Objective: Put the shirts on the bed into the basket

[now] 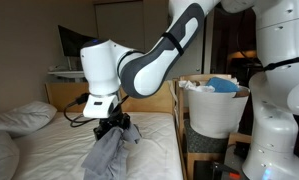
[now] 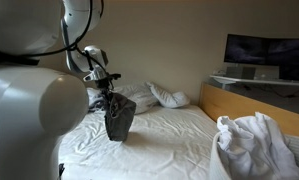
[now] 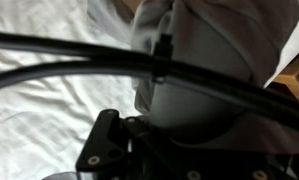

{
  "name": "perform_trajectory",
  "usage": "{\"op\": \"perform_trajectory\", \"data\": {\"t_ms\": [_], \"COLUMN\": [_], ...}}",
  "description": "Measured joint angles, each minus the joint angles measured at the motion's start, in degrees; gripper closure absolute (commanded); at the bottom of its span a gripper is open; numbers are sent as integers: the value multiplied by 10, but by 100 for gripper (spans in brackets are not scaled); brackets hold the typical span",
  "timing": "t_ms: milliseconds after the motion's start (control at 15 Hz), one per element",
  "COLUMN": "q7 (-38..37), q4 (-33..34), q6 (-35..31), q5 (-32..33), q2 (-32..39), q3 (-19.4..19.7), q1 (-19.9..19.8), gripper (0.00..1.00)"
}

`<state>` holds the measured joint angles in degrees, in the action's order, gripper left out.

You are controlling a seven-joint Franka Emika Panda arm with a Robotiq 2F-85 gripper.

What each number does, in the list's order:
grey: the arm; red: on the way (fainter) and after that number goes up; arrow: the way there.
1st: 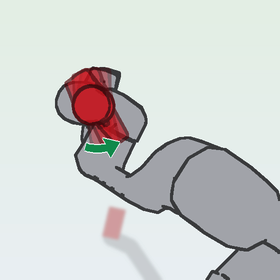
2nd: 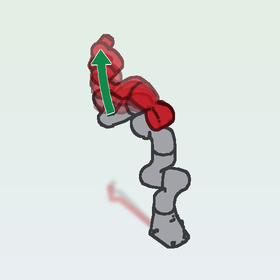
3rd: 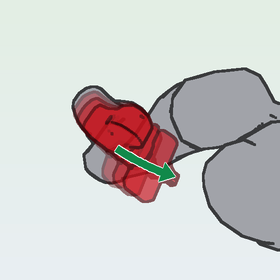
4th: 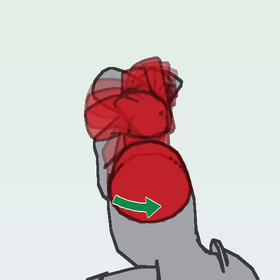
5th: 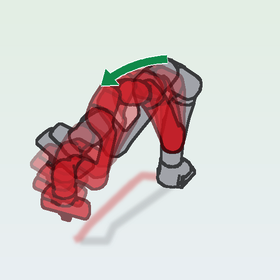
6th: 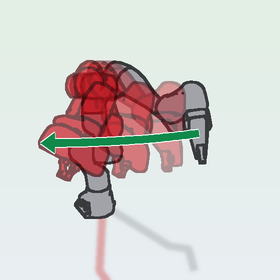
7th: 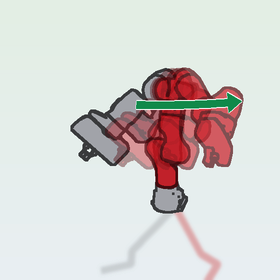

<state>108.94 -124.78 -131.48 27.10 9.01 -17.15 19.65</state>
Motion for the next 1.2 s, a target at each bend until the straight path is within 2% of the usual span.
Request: {"op": "perform_trajectory", "data": {"t_ms": [200, 533, 733, 933, 1200], "q7": [5, 6, -8, -54, -170], "q4": [-13, -15, 23, 75, 113], "q6": [-3, 2, 31, 72, 107], "q5": [0, 0, 32, 101, 165], "q2": [-15, -107, -133, -132, -124], "q3": [2, 34, 53, 63, 66], "q1": [-6, -46, -66, -82, -87], "gripper": [97, 97, 97, 97, 98]}}
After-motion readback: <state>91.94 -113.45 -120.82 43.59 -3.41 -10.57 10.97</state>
